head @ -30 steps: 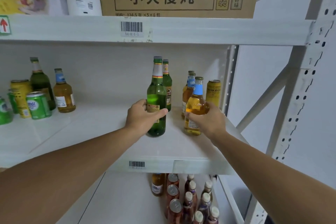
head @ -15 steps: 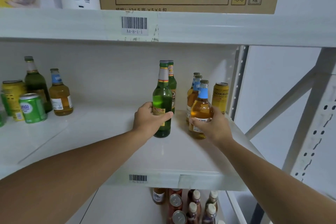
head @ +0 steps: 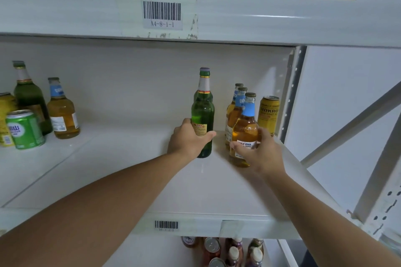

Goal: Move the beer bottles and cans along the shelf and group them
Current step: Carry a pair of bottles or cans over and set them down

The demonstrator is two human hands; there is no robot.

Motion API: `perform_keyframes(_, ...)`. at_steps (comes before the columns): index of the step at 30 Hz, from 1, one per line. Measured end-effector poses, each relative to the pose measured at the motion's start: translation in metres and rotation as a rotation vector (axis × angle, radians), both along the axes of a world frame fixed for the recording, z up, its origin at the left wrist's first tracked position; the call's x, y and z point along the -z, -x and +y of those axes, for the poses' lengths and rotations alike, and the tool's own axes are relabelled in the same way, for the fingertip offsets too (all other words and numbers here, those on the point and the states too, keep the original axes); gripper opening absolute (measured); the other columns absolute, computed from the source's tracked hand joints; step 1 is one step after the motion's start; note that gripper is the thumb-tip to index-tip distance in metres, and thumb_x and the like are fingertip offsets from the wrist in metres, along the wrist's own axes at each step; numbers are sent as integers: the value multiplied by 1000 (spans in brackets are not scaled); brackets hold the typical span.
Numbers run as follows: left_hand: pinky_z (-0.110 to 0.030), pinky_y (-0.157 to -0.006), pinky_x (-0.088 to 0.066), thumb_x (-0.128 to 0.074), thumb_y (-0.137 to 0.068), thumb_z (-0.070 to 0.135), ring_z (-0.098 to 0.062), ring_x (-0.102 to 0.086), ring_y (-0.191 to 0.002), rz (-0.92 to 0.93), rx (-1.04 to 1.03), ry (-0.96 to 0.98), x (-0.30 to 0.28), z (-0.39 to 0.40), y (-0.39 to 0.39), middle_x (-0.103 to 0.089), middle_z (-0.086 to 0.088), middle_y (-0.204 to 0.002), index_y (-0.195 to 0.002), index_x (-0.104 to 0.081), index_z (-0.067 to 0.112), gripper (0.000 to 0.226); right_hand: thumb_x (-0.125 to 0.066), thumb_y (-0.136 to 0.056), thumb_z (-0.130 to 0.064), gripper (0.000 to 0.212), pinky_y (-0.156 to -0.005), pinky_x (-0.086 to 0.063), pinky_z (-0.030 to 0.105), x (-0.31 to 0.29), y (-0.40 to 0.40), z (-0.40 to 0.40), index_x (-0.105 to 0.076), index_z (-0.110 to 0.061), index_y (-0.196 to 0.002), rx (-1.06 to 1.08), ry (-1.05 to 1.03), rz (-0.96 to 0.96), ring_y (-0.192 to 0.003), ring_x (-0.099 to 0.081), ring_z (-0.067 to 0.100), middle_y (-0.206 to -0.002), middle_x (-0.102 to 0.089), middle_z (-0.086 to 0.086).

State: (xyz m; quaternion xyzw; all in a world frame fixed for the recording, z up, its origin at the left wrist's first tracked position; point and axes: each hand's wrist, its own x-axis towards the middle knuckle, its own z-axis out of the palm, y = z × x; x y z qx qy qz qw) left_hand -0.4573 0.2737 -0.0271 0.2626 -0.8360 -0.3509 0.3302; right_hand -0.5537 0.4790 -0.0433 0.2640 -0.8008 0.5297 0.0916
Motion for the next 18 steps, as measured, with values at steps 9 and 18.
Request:
perform_keyframes(9,-32,-77,-57,-81,-88,64,-24,-72,-100,-45,-12,46,-4,-8,18,-74,1,-116,-129,-62,22,62,-91,-81,-47,79,-75,-52,19,2,-1,-5,-50,-29,-145,-14,15,-3,-91,-60,-6,-103,-60,-28)
perform_keyframes(18,-30,-74,-55,-80,-91,60,-25,-70,-100,-51,0,11,-4,-12,31,-71,-2,-118,-132,-58,22,61,-90,-80,-52,87,-77,-52,21,1,-3,-5,-47,-28,-151,-15,11,-19,-101,-63,6,-120,-65,-13)
